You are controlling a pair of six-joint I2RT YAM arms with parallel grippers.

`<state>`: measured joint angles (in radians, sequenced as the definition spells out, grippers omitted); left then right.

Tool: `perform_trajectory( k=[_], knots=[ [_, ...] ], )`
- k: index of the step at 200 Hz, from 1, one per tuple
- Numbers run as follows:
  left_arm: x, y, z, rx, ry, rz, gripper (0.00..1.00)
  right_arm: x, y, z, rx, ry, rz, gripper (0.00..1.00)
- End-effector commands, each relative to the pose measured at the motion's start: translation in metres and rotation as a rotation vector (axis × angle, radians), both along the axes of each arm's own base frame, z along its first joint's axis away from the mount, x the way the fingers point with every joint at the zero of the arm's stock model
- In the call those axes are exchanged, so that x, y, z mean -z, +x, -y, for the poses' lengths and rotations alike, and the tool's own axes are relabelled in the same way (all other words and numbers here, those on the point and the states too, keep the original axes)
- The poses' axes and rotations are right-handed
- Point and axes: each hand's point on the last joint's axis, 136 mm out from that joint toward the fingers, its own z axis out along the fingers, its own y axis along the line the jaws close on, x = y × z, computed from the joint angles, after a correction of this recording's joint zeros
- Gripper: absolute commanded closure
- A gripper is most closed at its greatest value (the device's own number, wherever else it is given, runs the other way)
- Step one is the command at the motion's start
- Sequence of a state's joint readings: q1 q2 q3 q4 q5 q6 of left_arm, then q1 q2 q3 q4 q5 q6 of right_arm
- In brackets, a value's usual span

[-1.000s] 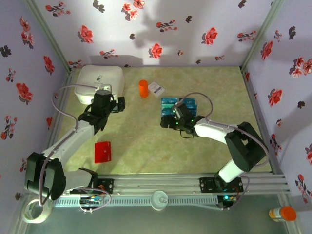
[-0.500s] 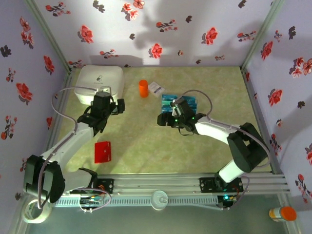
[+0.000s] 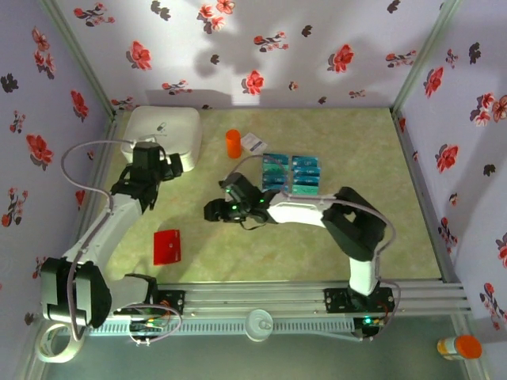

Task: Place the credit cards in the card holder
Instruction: Pick up the card holder from the bottom-left of the table.

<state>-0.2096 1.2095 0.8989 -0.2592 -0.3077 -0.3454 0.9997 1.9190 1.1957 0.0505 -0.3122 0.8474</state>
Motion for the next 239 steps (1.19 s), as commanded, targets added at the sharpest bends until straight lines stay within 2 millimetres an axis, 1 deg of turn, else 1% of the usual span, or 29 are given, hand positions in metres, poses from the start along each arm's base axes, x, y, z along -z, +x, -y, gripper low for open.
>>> perform_trajectory(
  k=[1, 12, 35, 59, 89, 141, 179, 239],
  knots=[
    [-0.008, 0.000, -0.015, -0.025, 0.004, -0.009, 0.00, -0.008, -0.015, -0.040, -0.025, 0.065, -0.063, 0.46],
    [-0.009, -0.001, -0.021, -0.037, 0.007, -0.002, 0.00, -0.004, -0.022, -0.051, -0.038, 0.067, -0.078, 0.47],
    [-0.009, -0.004, -0.030, -0.061, -0.003, 0.004, 0.00, 0.004, -0.036, -0.065, -0.057, 0.060, -0.100, 0.50],
    [-0.009, -0.006, -0.032, -0.063, -0.012, 0.013, 0.00, 0.013, -0.047, -0.073, -0.064, 0.042, -0.113, 0.51],
    [-0.008, -0.010, -0.032, -0.065, -0.021, 0.029, 0.00, 0.020, -0.057, -0.079, -0.057, 0.038, -0.127, 0.53],
    [-0.007, -0.016, -0.033, -0.057, -0.010, 0.035, 0.00, 0.032, -0.065, -0.088, -0.042, 0.050, -0.157, 0.54],
    [-0.005, -0.018, -0.033, -0.055, -0.010, 0.034, 0.00, 0.033, -0.068, -0.097, -0.042, 0.074, -0.172, 0.55],
    [-0.005, -0.018, -0.032, -0.053, -0.013, 0.042, 0.00, 0.039, -0.071, -0.103, -0.051, 0.069, -0.183, 0.56]
  ],
)
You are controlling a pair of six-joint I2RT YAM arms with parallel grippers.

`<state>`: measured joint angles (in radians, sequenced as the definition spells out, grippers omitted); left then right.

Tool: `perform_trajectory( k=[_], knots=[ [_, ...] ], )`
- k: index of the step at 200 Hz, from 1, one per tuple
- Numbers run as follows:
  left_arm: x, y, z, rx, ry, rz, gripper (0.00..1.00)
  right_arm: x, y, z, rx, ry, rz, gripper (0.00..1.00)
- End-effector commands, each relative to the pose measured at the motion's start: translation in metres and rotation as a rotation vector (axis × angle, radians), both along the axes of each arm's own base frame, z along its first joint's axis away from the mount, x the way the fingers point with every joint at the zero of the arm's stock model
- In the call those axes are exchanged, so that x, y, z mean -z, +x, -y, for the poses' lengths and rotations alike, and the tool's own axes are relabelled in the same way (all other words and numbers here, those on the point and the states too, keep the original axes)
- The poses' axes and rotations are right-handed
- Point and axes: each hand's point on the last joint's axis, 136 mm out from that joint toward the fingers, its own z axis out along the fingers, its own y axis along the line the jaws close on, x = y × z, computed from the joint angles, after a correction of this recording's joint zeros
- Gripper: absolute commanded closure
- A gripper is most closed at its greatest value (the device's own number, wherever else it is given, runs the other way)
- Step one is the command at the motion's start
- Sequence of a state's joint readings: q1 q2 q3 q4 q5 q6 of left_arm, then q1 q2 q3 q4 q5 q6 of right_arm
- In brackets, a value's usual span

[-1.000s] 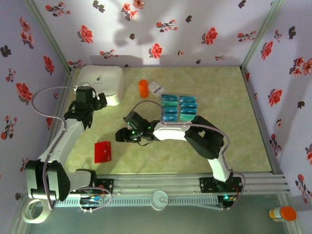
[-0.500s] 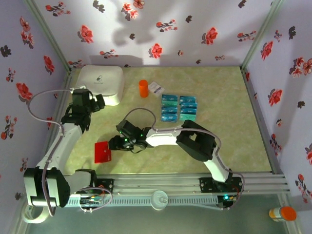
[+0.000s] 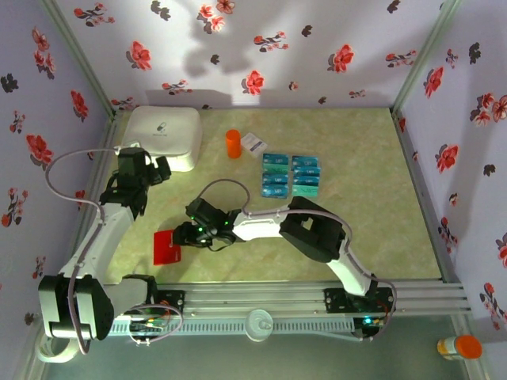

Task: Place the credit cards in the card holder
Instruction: Pick up the card holder from the bottom-left of the table.

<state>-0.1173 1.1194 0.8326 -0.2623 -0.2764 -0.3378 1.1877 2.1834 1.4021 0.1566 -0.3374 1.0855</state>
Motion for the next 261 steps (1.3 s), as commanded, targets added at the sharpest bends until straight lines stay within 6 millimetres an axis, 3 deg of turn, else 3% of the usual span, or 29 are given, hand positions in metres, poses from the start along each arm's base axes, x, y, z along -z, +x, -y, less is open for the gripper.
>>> perform_trajectory(
  k=[1, 59, 138, 169, 201, 231, 261],
  knots=[
    [-0.006, -0.001, -0.001, 0.009, 0.005, 0.026, 0.00, 0.003, -0.001, -0.010, 0.004, 0.009, -0.007, 0.55],
    [-0.007, 0.000, -0.001, 0.010, 0.007, 0.035, 0.00, 0.007, -0.003, -0.019, -0.007, 0.013, -0.025, 0.56],
    [-0.005, 0.001, -0.001, 0.010, 0.008, 0.039, 0.00, 0.015, -0.004, -0.025, -0.004, 0.034, -0.058, 0.64],
    [-0.004, 0.002, -0.001, 0.010, 0.008, 0.039, 0.00, 0.016, -0.002, -0.027, -0.002, 0.041, -0.062, 0.75],
    [-0.003, 0.002, -0.001, 0.009, 0.007, 0.038, 0.00, 0.015, 0.000, -0.027, 0.005, 0.061, -0.071, 0.97],
    [-0.006, 0.002, 0.002, 0.019, -0.014, 0.039, 0.00, -0.005, 0.015, -0.021, 0.034, 0.138, -0.077, 1.00],
    [-0.018, 0.005, 0.019, 0.085, -0.094, 0.047, 0.00, -0.043, 0.043, 0.013, 0.086, 0.199, -0.029, 1.00]
  ],
)
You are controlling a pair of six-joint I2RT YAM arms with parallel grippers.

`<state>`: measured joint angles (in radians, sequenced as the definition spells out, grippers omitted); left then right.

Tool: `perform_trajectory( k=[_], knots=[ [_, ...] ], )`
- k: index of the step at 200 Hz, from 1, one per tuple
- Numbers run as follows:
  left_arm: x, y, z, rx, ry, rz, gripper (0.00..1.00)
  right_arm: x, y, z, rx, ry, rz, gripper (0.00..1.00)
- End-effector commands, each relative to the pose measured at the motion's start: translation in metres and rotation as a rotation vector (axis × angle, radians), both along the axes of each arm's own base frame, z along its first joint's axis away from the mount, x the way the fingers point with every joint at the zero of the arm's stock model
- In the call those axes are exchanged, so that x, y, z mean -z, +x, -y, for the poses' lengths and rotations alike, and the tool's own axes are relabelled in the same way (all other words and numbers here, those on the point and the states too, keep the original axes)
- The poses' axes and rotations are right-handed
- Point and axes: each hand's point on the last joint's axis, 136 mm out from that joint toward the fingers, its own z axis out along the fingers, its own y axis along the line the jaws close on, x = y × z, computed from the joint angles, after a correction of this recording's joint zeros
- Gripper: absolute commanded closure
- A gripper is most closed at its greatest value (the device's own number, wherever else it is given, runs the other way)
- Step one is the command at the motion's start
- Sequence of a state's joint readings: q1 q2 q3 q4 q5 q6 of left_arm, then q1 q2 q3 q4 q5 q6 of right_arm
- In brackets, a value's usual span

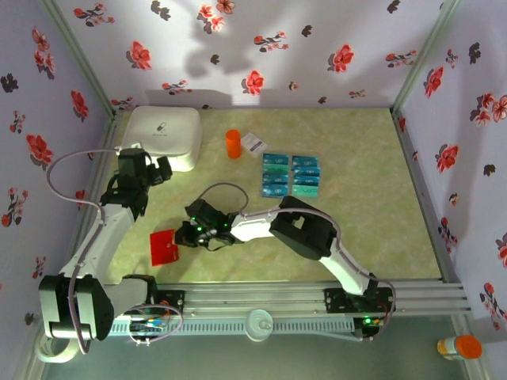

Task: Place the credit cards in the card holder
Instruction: Pick up the card holder from the bottom-left of the table, then pass the card holder.

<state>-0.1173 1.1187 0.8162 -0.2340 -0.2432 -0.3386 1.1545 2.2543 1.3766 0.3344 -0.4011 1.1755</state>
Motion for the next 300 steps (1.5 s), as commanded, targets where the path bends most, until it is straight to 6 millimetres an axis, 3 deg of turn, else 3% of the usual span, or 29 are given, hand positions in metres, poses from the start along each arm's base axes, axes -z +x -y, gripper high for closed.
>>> perform_trajectory(
  k=[1, 39, 90, 104, 129, 161, 198, 246, 300],
  knots=[
    [-0.021, 0.003, 0.015, 0.063, -0.076, 0.037, 0.00, -0.056, 0.030, 0.024, 0.060, 0.106, 0.048, 1.00],
    [-0.029, 0.003, 0.061, 0.243, -0.283, -0.001, 0.00, -0.107, 0.066, 0.098, 0.133, 0.113, 0.129, 1.00],
    [-0.036, 0.010, 0.110, 0.335, -0.585, -0.026, 0.00, -0.180, 0.108, 0.208, 0.251, 0.096, 0.240, 1.00],
    [-0.045, 0.015, 0.130, 0.371, -0.665, -0.007, 0.00, -0.199, 0.122, 0.234, 0.288, 0.119, 0.252, 1.00],
    [-0.062, 0.025, 0.169, 0.460, -0.787, 0.038, 0.00, -0.219, 0.138, 0.260, 0.324, 0.178, 0.238, 1.00],
    [-0.078, 0.040, 0.212, 0.541, -0.882, 0.072, 0.05, -0.232, 0.151, 0.272, 0.344, 0.261, 0.210, 1.00],
    [-0.079, 0.054, 0.250, 0.603, -0.967, 0.070, 0.11, -0.234, 0.153, 0.273, 0.348, 0.318, 0.187, 1.00],
    [-0.078, 0.056, 0.276, 0.643, -1.073, 0.065, 0.18, -0.232, 0.156, 0.271, 0.349, 0.347, 0.175, 1.00],
    [-0.075, 0.039, 0.292, 0.691, -1.098, 0.034, 0.28, -0.232, 0.159, 0.271, 0.353, 0.353, 0.175, 1.00]
  ],
)
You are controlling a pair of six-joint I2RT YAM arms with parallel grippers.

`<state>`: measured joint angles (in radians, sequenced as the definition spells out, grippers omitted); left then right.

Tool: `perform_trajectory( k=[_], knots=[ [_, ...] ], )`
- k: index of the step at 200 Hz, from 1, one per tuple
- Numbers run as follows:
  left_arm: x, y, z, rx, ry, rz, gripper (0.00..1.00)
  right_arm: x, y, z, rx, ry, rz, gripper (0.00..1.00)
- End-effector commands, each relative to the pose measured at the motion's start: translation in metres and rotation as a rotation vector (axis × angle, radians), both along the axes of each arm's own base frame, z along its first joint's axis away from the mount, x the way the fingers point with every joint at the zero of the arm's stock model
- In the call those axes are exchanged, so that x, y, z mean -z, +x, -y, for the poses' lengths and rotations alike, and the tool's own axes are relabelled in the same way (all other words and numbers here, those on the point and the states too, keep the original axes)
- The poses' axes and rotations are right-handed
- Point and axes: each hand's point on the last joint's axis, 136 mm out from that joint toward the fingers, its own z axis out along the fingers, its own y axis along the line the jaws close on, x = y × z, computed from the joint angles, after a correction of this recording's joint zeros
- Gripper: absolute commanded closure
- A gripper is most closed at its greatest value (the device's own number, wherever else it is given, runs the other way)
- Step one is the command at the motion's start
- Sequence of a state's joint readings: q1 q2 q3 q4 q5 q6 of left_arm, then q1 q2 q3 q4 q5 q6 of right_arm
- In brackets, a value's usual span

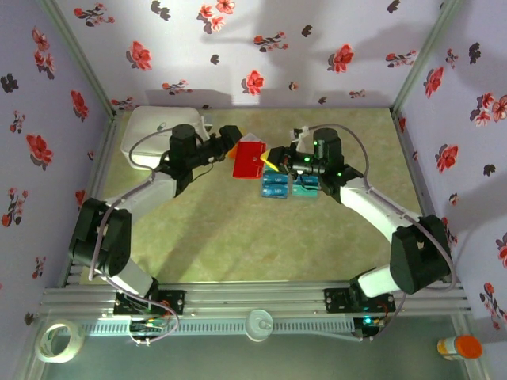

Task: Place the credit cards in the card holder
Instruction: Pass the card holder.

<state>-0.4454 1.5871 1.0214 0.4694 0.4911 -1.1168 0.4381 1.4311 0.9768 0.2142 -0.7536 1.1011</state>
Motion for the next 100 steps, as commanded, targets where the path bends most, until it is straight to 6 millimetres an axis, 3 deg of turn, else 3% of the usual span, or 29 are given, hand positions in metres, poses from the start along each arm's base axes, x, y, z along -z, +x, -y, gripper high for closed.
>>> perform_trajectory(
  k=[1, 50, 100],
  knots=[
    [-0.014, -0.009, 0.010, 0.043, -0.047, 0.034, 0.28, -0.006, 0.001, 0.000, -0.012, 0.030, 0.020, 1.00],
    [-0.012, -0.023, 0.016, 0.066, -0.061, 0.038, 0.39, -0.005, 0.002, 0.002, -0.005, 0.038, 0.019, 1.00],
    [-0.019, -0.030, 0.019, 0.079, -0.081, 0.058, 0.61, 0.000, 0.001, 0.002, 0.003, 0.051, 0.003, 1.00]
  ],
)
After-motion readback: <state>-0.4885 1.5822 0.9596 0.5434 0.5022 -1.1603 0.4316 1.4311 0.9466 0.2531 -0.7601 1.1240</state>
